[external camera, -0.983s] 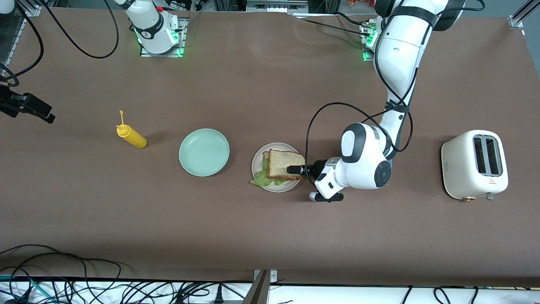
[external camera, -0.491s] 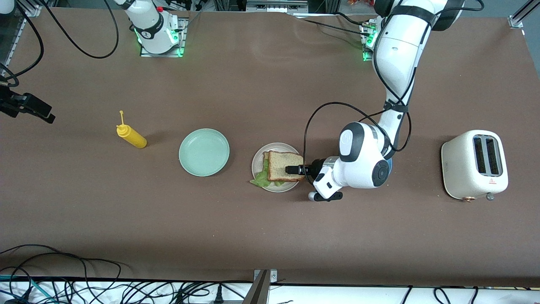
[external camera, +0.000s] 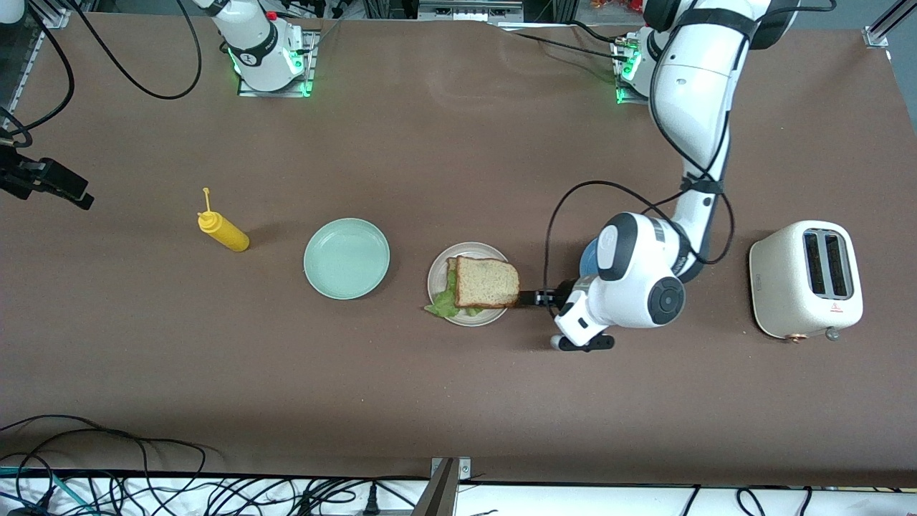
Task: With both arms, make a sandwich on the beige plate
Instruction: 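Release the toast and draw the left gripper back toward the toaster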
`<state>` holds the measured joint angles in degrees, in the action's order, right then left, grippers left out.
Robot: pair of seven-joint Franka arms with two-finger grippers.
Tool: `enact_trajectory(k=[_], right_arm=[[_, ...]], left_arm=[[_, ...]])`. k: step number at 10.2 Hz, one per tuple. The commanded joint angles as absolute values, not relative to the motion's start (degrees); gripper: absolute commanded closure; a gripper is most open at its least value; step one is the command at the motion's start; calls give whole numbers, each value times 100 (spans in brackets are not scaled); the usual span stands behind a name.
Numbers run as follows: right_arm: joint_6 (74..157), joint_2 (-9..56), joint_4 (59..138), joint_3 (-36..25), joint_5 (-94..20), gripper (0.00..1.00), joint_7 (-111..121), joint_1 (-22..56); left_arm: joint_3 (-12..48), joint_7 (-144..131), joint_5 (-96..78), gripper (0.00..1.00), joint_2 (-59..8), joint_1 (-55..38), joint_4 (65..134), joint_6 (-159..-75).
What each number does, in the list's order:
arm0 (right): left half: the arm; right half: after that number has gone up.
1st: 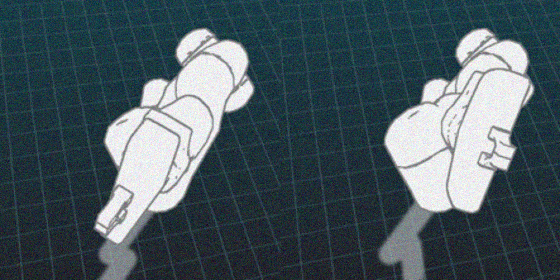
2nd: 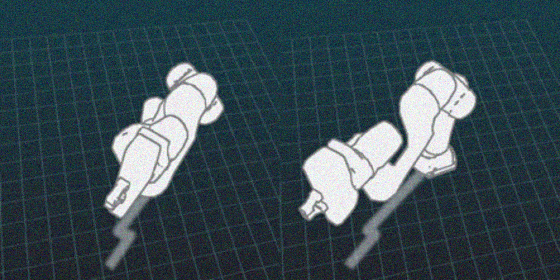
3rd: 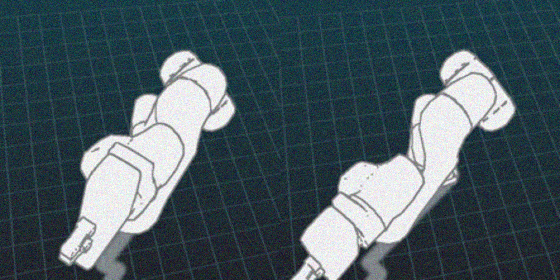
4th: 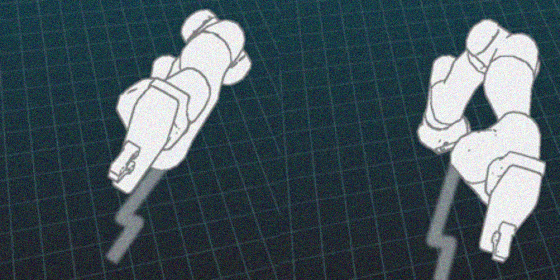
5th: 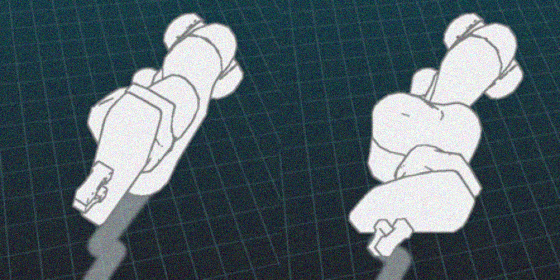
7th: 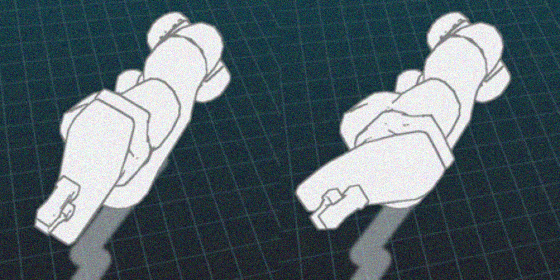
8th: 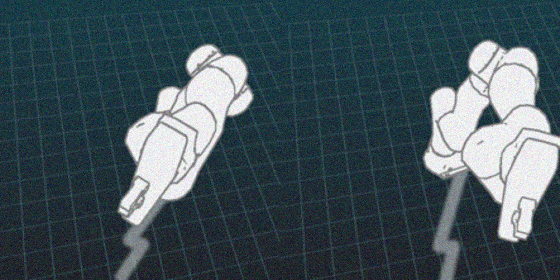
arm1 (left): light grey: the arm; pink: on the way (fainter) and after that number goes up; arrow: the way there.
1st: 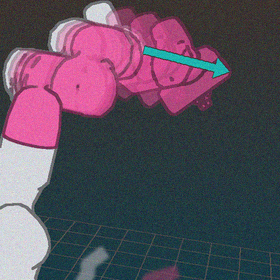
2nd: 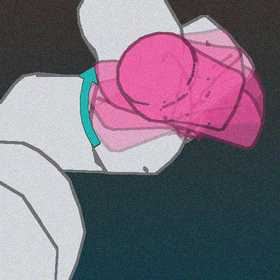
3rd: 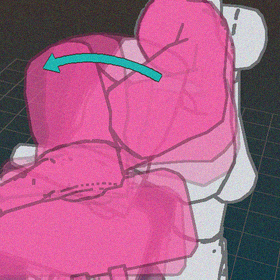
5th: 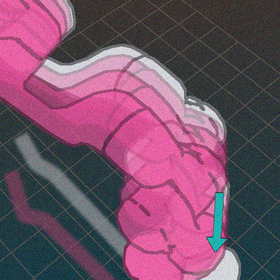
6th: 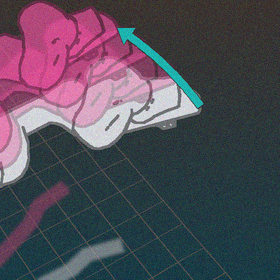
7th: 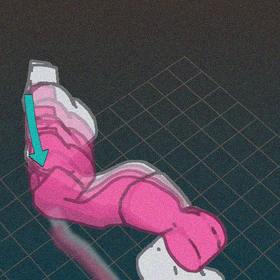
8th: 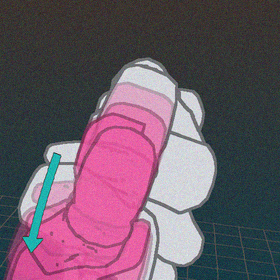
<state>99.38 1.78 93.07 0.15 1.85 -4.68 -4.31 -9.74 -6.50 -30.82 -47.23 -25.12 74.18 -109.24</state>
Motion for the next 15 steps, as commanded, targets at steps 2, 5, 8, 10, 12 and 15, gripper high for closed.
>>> enact_trajectory(k=[2,5,8,10,12,15], right_arm=[[9853,185,9237,-44,62,0,-475,-378],[9835,184,9246,-53,62,0,-413,-378],[9835,184,9246,-53,62,0,-404,-378],[9835,185,9246,-53,62,0,-404,-378],[9835,185,9246,-62,62,0,-404,-378],[9835,185,9246,-53,62,0,-404,-378]], left_arm=[[-1326,-853,-2024,0,-4255,-2418,7471,-9969],[-1354,-800,-1321,0,-3956,-2233,7471,-9651],[-1354,-13,-906,0,-3604,-1830,7479,-9440],[-1362,377,-905,0,-3280,-1583,7479,-9037],[-1371,378,-801,0,-2867,-1485,7471,-8606],[-1371,387,-360,0,-2392,-1477,7471,-8096]])
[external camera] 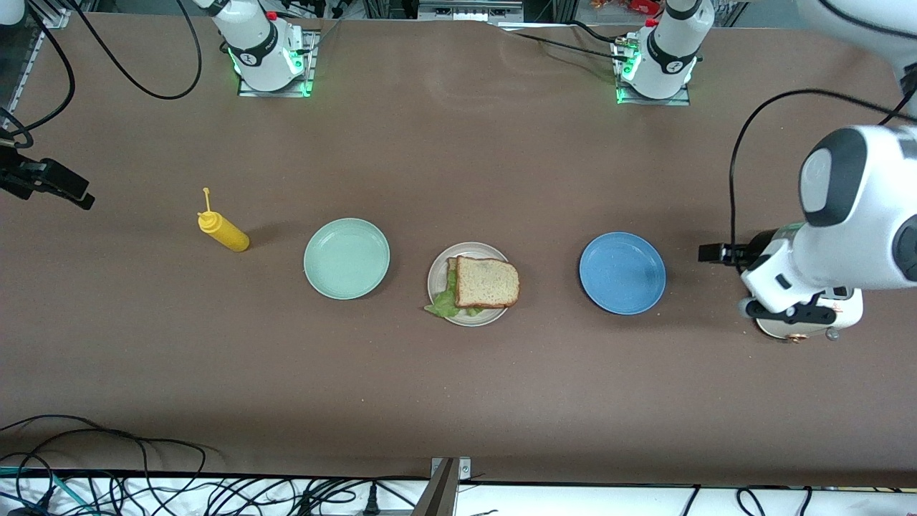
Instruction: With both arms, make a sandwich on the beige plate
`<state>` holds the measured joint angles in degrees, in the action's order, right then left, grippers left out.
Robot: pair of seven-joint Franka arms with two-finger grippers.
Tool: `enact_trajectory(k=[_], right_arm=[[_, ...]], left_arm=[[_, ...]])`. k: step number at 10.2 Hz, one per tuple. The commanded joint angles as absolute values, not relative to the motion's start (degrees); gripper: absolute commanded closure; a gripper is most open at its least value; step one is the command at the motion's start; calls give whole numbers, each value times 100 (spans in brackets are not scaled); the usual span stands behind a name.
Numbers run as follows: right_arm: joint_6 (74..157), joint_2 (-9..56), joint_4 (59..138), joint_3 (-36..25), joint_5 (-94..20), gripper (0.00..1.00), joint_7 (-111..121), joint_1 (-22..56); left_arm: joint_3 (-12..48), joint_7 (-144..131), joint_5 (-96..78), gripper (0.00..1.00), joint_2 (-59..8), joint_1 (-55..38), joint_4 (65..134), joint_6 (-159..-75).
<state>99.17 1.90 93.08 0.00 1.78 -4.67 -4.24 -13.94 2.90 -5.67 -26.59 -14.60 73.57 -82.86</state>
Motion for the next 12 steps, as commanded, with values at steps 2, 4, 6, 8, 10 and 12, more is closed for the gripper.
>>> enact_trajectory(k=[2,4,6,8,10,12], right_arm=[[9835,185,9246,-53,62,0,-413,-378],[9835,185,9246,-53,62,0,-439,-378],[9835,185,9246,-53,62,0,-457,-378],[9835,185,9246,-53,62,0,-448,-378],[9835,185,9246,-53,62,0,-457,-378],[9835,185,9246,-53,62,0,-448,-378]], left_arm=[[-1371,387,-352,0,-2093,-1416,7479,-7779],[-1371,387,-238,0,-1891,-1345,7471,-7682],[-1371,387,-106,0,-1732,-1345,7471,-7603],[-1371,387,16,0,-1627,-1336,7471,-7550],[-1371,378,26,0,-1565,-1345,7471,-7532],[-1371,378,26,0,-1573,-1336,7471,-7515]])
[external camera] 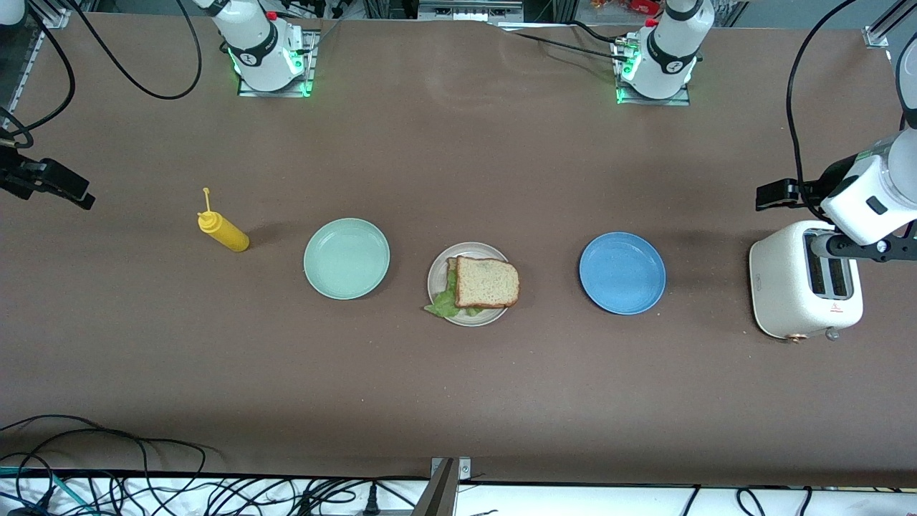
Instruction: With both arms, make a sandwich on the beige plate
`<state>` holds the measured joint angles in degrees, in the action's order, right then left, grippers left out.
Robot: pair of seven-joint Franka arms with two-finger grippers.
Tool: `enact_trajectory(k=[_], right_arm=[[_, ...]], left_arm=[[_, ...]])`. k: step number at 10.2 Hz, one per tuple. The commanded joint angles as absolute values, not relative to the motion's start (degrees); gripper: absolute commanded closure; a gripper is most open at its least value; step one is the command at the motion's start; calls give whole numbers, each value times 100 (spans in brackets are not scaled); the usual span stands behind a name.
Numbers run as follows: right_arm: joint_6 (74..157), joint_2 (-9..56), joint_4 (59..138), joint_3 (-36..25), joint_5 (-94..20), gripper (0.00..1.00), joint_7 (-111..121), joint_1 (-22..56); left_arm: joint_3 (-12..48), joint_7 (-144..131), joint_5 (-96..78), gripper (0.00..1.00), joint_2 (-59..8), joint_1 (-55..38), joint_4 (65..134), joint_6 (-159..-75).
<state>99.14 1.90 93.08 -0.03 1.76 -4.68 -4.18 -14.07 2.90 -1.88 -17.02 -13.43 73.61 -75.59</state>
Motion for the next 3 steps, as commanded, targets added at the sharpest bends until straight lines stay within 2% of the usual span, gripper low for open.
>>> enact_trajectory(k=[1,3], right_arm=[[9835,185,9246,-53,62,0,-448,-378],[9835,185,9237,-53,62,0,-413,-378]], left_arm=[[-1371,378,26,0,-1573,-1345,7471,-7515],[-1371,378,26,0,-1573,-1345,7471,-7515]])
